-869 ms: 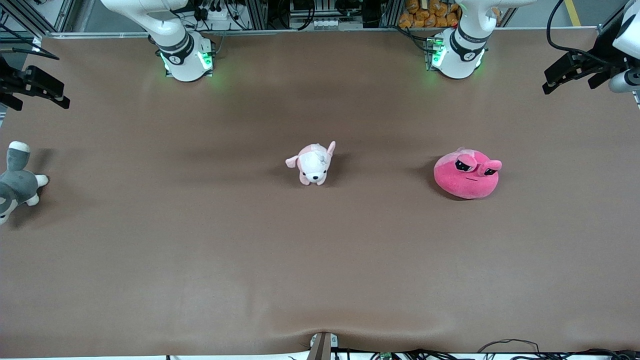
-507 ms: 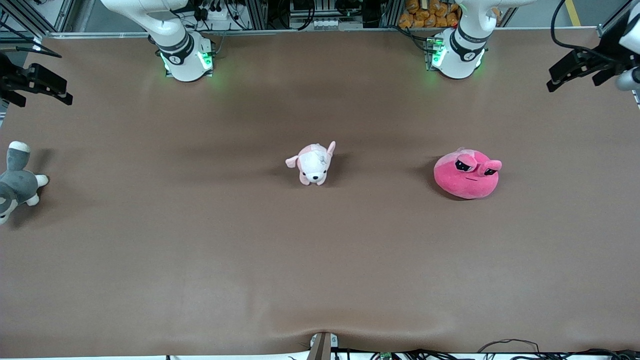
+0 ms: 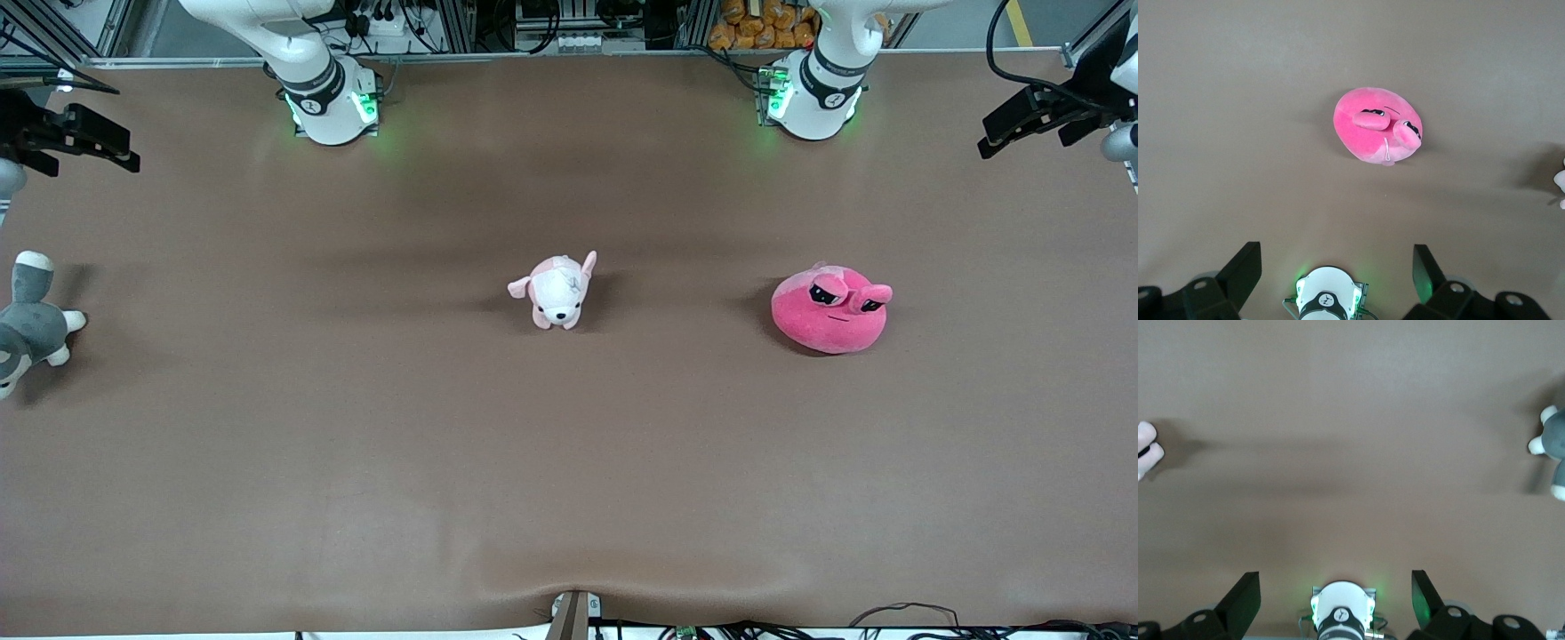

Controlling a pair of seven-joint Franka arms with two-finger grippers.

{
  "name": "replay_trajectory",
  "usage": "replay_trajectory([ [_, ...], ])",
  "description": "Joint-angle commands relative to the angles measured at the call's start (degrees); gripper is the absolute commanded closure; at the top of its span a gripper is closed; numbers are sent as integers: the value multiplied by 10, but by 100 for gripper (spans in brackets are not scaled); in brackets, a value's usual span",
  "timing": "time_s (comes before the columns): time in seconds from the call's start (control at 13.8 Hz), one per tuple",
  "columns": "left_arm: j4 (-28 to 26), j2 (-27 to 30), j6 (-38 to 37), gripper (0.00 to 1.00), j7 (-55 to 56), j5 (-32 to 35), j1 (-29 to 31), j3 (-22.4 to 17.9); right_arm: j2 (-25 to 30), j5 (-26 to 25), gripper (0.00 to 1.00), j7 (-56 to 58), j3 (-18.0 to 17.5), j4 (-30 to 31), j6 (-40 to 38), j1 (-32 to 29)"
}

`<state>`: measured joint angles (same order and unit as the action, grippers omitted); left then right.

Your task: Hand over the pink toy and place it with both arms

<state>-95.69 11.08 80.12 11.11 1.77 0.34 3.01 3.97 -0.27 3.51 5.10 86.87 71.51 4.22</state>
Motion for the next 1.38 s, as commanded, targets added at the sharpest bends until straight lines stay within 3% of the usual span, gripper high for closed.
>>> replay_trajectory([
  [0.0, 16, -10, -14, 0, -3, 4, 4, 5, 3, -11, 0, 2, 1, -3, -6, -7],
  [0.43, 1, 7, -14, 0, -4, 4, 2, 27, -19, -53, 0, 7, 0, -14, 115, -20],
  [1.3, -6, 3, 2, 0, -3, 3, 3, 46, -46, -46, 0, 4, -2, -37, 110, -20],
])
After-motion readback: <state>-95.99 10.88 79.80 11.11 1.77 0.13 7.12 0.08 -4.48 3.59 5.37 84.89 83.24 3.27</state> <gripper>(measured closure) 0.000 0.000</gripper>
